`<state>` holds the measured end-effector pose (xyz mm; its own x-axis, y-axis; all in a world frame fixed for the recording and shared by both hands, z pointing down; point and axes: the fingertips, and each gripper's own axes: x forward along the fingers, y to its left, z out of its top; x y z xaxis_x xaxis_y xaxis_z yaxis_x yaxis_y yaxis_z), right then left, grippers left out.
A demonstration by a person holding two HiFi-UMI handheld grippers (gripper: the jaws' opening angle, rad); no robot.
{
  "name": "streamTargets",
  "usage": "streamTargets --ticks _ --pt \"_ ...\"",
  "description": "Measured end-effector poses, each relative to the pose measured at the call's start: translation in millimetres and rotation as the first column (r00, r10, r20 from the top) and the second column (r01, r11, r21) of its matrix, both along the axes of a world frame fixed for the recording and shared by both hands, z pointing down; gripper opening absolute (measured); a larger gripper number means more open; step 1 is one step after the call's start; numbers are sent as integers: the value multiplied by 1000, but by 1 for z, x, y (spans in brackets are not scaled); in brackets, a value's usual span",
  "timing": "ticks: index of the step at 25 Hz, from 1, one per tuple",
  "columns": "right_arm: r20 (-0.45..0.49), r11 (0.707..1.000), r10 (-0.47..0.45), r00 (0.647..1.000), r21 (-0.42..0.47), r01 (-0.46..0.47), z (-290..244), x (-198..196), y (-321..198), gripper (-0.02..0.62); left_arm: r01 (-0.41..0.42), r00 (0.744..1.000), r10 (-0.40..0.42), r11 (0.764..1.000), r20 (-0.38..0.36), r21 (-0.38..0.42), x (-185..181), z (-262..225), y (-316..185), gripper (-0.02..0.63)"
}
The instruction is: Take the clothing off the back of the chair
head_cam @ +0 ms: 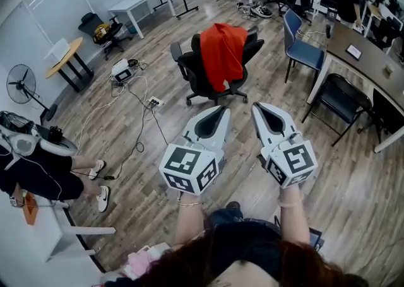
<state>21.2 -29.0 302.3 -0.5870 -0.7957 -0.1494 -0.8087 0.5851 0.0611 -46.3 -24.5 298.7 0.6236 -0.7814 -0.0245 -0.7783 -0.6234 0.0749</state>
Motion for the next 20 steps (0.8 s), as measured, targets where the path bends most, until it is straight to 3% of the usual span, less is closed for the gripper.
streamTargets --ticks 20 --pt "36 998 46 998 -42 -44 9 -15 -61 -3 -42 999 42 999 -27 10 -17 2 -66 35"
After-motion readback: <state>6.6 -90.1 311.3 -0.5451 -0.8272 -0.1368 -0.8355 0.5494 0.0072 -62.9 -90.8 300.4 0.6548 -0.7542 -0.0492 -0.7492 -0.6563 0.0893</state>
